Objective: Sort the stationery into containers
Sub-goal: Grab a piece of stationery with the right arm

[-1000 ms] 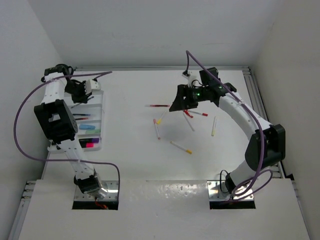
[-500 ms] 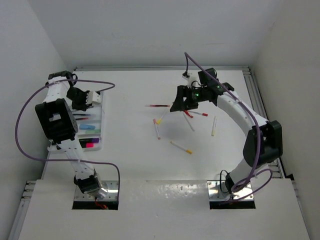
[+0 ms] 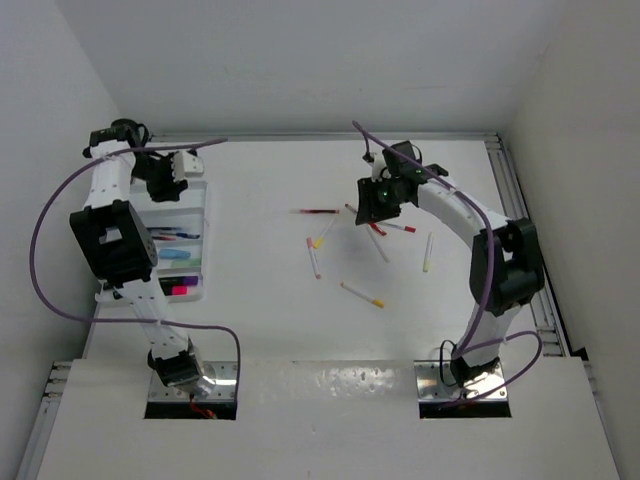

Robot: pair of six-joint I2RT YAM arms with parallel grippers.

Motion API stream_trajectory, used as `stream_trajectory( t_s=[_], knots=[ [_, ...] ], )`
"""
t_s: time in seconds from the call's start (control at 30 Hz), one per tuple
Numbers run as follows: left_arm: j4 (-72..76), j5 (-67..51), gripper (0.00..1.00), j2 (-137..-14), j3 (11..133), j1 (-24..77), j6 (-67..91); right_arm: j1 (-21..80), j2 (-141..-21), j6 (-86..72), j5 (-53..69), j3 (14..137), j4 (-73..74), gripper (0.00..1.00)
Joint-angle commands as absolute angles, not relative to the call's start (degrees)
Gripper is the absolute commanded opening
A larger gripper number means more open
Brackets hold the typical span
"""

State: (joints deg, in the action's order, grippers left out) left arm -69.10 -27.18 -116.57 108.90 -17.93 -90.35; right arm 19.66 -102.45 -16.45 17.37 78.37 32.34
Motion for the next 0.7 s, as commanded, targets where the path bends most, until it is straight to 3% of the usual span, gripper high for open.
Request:
stream_trajectory(
  t_s=[0.0, 0.33, 0.67],
  knots=[
    [-70.76, -42.76, 0.53, -109.87, 112.24, -17.67, -80.98, 19.60, -104.85, -12.66, 8.88, 79.46, 30.16, 0.46],
    [-63.11, -53.17, 0.58, -94.23, 95.91, -14.68, -72.86, 19.51, -114.25, -4.84, 7.65, 86.57, 24.26, 0.44],
    [-64.25, -56.69, 0.58, -89.30, 92.47, -14.41, -69.52, 20.48, -123.83, -1.67, 5.19, 93.43, 23.03, 0.42]
  ],
)
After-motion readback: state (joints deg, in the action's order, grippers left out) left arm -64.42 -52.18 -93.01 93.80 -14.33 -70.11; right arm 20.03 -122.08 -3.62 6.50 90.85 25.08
